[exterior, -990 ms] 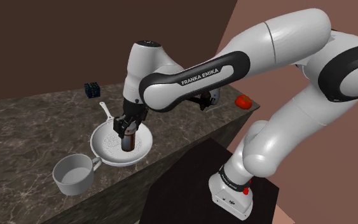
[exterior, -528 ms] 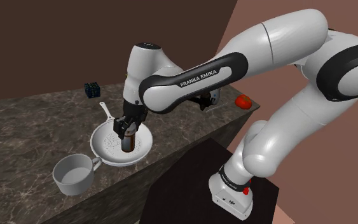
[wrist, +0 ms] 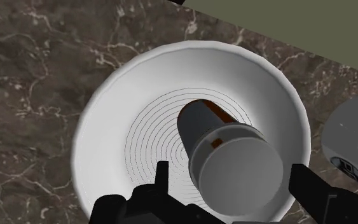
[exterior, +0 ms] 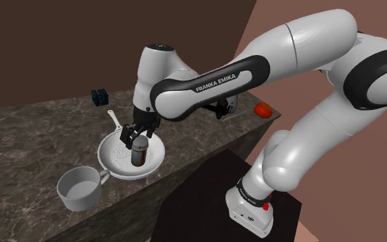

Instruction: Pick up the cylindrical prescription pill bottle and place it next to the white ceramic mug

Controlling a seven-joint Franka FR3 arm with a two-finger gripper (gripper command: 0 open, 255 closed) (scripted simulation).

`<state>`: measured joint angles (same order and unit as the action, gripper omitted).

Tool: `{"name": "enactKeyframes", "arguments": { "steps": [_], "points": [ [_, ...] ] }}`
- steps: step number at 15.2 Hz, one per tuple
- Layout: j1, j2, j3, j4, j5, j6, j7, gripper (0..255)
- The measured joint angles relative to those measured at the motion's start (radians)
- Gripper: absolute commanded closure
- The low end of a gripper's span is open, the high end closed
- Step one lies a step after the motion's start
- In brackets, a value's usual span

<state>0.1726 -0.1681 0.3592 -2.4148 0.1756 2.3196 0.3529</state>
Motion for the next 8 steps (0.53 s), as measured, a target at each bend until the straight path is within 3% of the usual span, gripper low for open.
{"name": "enactKeyframes", "arguments": {
  "steps": [3,8],
  "points": [
    [0.002,-0.067,-0.012,0.028,0.014,-0.093,-0.009,0],
    [-0.002,-0.073,-0.018,0.05,0.011,-0.122,-0.013,0]
  ]
}}
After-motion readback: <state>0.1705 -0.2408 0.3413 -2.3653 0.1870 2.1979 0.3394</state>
